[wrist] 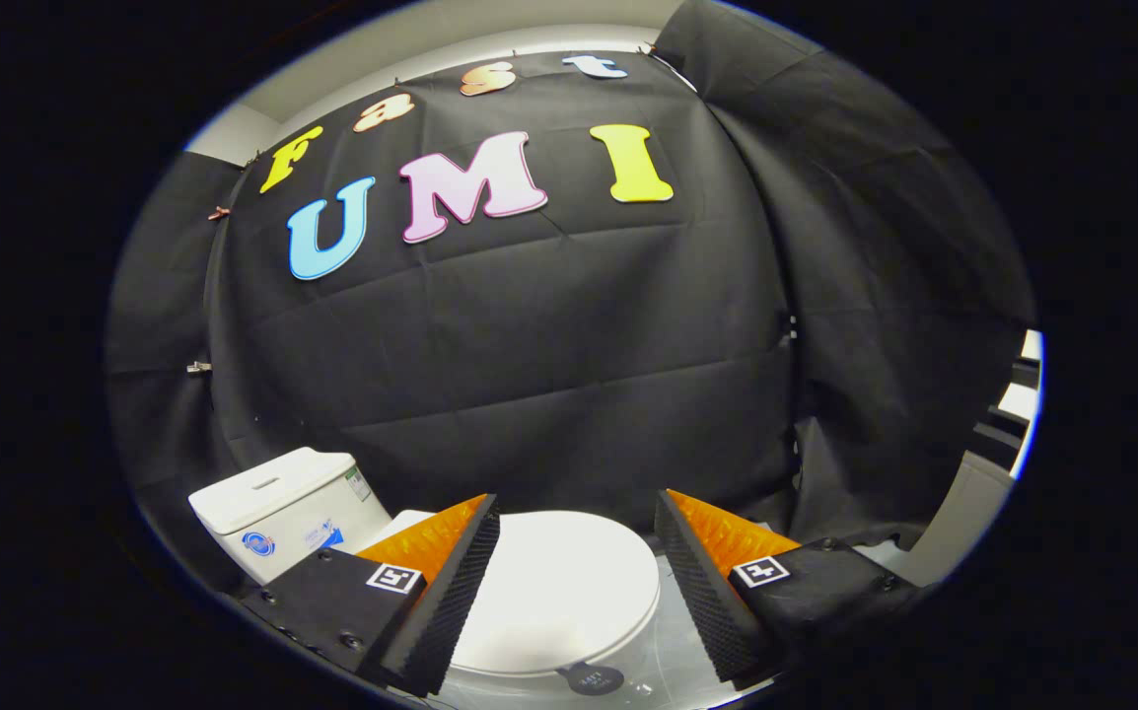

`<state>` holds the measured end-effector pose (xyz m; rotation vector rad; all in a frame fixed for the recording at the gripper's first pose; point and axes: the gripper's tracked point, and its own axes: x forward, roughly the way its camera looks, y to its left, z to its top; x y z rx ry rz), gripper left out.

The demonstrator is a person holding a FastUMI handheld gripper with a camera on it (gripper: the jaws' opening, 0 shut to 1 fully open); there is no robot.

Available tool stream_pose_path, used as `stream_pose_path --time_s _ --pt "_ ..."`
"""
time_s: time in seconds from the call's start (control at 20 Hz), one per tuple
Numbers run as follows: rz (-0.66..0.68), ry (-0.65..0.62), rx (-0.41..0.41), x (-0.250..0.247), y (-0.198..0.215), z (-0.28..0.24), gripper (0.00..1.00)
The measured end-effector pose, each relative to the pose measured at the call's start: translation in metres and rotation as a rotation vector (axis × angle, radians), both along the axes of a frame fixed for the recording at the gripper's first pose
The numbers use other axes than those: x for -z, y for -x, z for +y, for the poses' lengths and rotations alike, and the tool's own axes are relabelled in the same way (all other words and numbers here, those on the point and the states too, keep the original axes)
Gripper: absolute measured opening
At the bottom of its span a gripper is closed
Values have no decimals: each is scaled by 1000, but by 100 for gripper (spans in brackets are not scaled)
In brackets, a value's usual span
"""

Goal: Open the toilet lid.

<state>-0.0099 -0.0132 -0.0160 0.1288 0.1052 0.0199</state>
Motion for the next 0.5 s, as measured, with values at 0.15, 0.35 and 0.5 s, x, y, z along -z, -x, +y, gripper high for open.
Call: stream_pose_path --time_s 0.15,0.35,0.5 --pt "64 -41 6 32 8 -1 99" --pt "137 -78 7 68 15 2 99" --pt "179 -110 10 87 18 3 99"
